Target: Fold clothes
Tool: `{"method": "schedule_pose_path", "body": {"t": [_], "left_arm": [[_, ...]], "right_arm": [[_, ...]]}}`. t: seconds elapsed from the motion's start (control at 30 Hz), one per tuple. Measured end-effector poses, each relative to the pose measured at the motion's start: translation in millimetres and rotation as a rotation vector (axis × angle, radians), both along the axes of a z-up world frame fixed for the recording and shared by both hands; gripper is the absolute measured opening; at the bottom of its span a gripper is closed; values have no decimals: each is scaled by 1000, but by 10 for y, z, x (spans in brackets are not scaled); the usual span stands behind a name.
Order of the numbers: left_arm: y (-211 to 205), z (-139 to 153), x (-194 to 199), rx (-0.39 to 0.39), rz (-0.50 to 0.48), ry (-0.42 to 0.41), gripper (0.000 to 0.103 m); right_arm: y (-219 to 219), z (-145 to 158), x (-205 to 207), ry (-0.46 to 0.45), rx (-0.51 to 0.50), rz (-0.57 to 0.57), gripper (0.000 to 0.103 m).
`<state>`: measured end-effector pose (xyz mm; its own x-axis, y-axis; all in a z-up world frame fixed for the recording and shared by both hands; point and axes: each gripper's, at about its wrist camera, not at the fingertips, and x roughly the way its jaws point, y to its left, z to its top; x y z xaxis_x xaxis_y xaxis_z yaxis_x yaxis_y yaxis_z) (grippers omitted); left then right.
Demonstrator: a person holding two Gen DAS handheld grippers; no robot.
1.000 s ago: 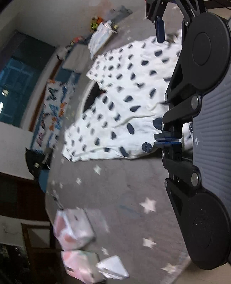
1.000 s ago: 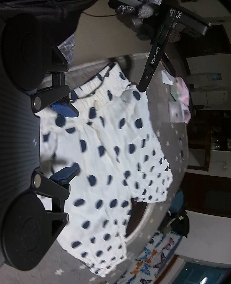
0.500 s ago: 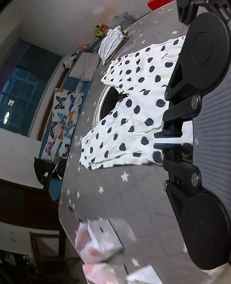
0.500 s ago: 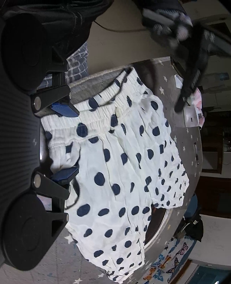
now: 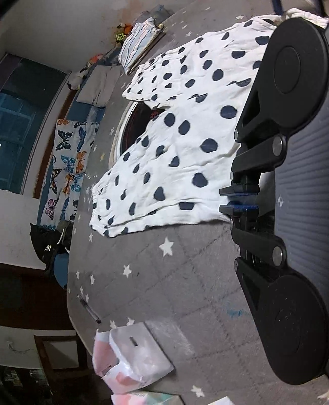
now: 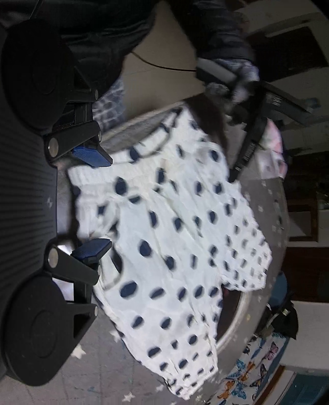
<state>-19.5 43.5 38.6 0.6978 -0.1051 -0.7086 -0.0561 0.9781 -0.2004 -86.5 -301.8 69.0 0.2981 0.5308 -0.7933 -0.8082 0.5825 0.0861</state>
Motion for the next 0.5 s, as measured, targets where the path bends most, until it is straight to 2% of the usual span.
{"method": "schedule_pose_path", "body": {"t": [0.2,0.37,0.5], "left_arm": [[-117,155,187,2,-45,-53,7],[-243,90,446,15,-77,-48,7],[-261,-43,608,33,-81,-13,8]], "right_arm": [[-95,100,361,-41,59,-94,64],[-71,-71,595,-30,47,-137,63],[-71,-247,676,5,18,-153,61]]}}
